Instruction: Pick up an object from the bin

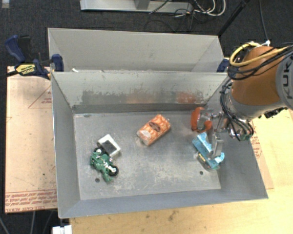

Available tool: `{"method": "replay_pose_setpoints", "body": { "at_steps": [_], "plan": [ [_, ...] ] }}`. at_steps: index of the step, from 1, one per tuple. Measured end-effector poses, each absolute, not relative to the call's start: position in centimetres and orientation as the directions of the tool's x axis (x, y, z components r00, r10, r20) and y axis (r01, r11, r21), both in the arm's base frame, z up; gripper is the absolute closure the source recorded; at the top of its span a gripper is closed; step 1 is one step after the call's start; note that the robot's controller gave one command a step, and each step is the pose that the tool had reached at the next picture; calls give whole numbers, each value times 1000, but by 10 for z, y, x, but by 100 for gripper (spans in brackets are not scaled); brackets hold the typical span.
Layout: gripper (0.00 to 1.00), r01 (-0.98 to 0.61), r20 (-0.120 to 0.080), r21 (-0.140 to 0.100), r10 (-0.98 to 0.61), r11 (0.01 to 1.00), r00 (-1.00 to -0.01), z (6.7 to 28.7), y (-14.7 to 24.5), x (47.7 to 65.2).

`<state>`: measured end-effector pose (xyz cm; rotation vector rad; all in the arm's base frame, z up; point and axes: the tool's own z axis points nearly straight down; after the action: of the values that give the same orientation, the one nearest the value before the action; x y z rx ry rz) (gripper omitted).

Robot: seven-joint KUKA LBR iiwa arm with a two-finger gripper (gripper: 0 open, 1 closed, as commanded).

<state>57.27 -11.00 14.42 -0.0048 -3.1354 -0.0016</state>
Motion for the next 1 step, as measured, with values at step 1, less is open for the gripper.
{"method": "replay_pose_setpoints", "body": {
  "at_steps": [1],
  "plan": [
    [0, 0, -1, 0, 0, 1000, -1000, 149, -109, 574]
  ]
}}
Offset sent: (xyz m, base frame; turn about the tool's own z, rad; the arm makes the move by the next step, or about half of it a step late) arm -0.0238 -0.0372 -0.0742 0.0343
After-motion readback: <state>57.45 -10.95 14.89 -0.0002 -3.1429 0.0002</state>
